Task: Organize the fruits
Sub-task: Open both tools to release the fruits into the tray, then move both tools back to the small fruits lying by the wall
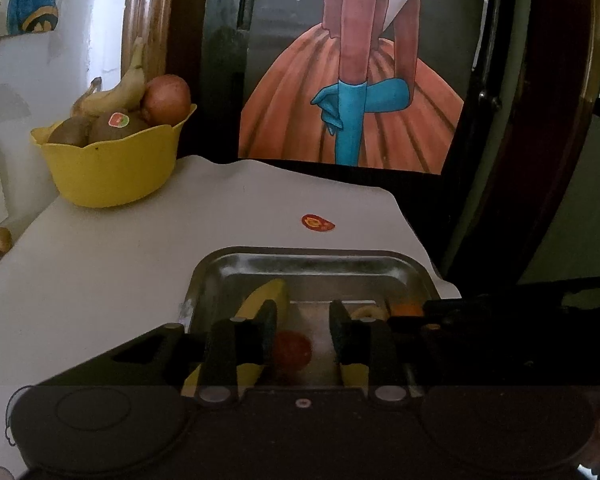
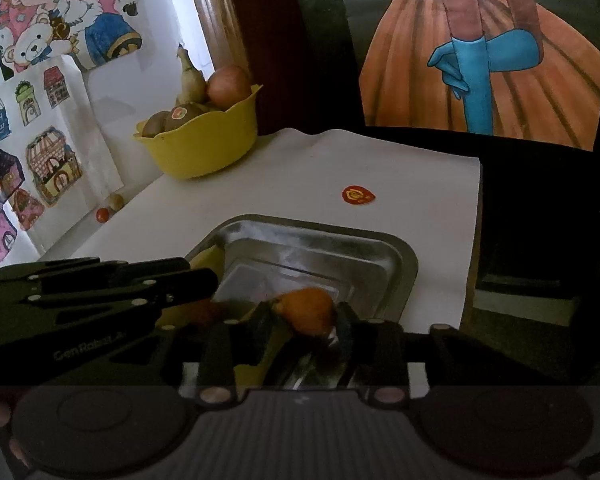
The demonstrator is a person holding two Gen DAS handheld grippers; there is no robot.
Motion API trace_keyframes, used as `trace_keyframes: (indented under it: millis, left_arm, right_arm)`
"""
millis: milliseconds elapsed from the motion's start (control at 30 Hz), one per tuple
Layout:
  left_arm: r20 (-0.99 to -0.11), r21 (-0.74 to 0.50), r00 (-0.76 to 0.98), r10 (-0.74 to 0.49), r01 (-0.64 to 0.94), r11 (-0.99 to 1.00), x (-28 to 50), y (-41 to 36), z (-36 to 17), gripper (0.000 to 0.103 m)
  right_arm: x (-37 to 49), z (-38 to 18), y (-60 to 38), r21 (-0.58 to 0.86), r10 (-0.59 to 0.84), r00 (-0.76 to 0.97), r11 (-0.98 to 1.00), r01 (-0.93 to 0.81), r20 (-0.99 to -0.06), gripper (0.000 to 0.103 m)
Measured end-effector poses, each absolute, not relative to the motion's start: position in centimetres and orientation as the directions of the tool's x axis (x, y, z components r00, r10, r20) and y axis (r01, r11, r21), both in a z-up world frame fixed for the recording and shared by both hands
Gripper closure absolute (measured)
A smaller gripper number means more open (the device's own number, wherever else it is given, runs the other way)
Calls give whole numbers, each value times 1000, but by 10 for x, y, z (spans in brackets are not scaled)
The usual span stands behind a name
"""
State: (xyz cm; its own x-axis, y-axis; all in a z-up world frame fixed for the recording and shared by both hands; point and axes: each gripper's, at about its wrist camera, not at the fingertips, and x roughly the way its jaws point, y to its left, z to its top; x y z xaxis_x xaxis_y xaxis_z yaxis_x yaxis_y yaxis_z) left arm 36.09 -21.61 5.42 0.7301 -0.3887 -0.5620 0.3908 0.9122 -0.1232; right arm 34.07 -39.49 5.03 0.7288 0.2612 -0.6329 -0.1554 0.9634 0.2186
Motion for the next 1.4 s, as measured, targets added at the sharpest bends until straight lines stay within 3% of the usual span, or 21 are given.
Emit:
trace_keyframes:
  millis: [100,300,367,433,533,733,1000,1400]
  left_arm:
    - [-558,-136,733,-389,381,914,357,-213,57,64]
    - [-499,-153,777,-383,356,922,336,-198,75,35]
    - [-477,-161,795,-375,340,926,327,-188,81,19]
    - [-450,-169,815,-365,324,931,314,-177,88,14]
    - [-420,-169,838,-349,305,937,293,-161,96,4]
    - [-363,-164,874,-323,281,946,241,-126,104,1]
    - [-360,-150,888,-285,247,957,185,-80,95,1]
    - [-474,-96,858,-199,175,980,137,-22,69,1]
  right_arm:
    - [335,51,-395,220,253,737,965,-144,-626,55]
    - [313,62,-397,206,222,777,971,-122,-589,39]
    - [302,69,-397,206,216,795,971,-117,-567,32]
    - [290,75,-397,202,211,813,972,-118,-543,21]
    - [265,84,-389,173,193,837,978,-120,-511,14]
    - [206,96,-363,151,169,873,982,-111,-458,1]
    - [136,94,-315,108,114,890,991,-73,-441,0]
    - [81,87,-253,72,-19,867,995,63,-498,0]
